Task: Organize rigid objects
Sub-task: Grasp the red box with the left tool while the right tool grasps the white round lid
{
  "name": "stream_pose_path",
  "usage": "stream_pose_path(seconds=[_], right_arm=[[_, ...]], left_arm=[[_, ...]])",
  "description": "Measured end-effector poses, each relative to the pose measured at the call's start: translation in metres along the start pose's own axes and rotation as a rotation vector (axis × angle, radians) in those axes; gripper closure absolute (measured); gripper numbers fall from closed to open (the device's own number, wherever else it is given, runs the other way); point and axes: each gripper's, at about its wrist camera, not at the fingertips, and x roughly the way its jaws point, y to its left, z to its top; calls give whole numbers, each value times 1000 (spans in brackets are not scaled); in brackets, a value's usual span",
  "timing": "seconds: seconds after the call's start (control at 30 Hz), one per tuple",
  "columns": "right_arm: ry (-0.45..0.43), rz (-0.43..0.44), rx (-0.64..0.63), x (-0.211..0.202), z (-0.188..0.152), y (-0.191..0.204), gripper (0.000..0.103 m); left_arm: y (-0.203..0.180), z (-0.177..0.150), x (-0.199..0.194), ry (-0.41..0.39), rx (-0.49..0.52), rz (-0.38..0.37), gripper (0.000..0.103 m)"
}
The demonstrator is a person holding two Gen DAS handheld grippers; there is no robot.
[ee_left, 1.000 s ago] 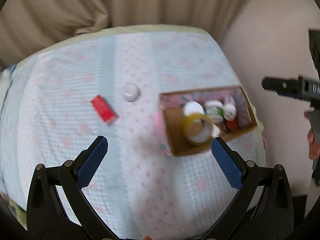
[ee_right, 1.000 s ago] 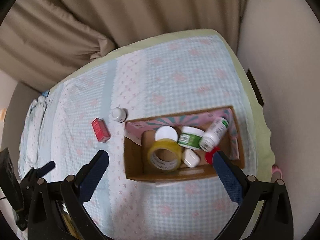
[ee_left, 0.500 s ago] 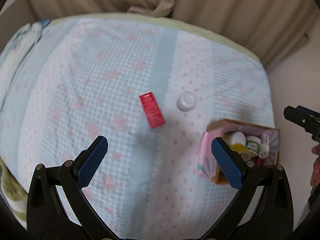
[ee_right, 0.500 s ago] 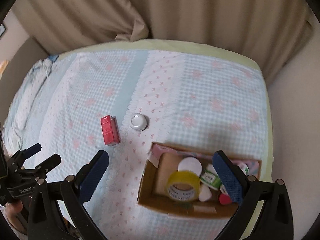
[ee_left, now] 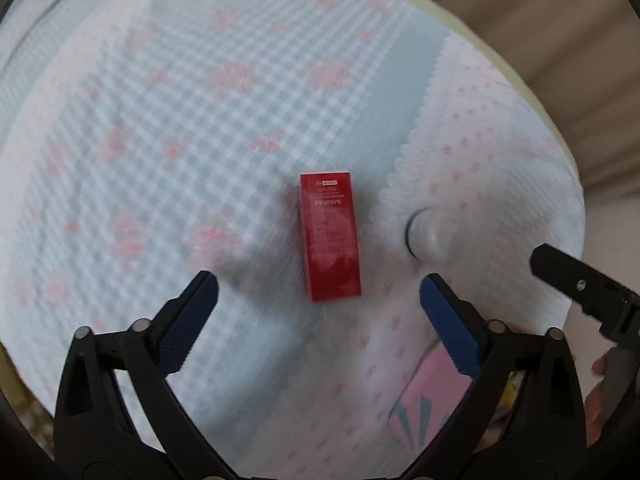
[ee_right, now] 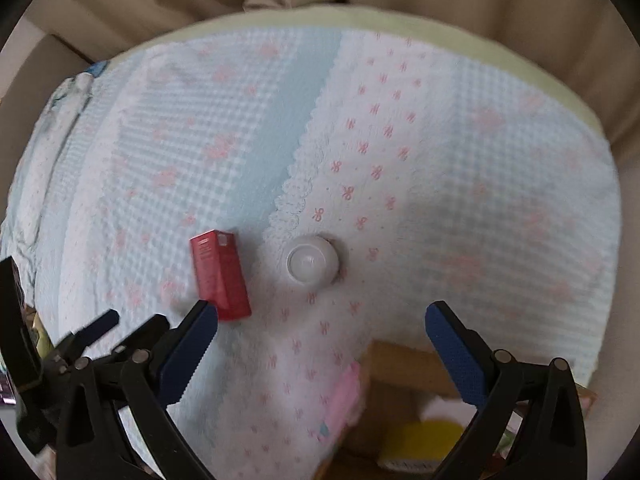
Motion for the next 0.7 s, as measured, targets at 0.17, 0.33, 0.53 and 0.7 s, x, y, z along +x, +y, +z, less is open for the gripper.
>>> stream_pose_path(seconds=[0.17, 0.33, 0.53, 0.7], right_arm=[[76, -28, 47, 57, 16, 5, 0], [141, -46, 83, 104, 22, 8, 0], [179, -43, 109, 135, 29, 12, 17], [200, -67, 129, 146, 28, 13, 42]], left_arm=[[3, 8, 57, 57, -81, -9, 16], [0, 11, 87, 69, -101, 20, 27], [-16, 17, 99, 54, -60, 90, 27], [-34, 20, 104, 32, -9, 166, 47]])
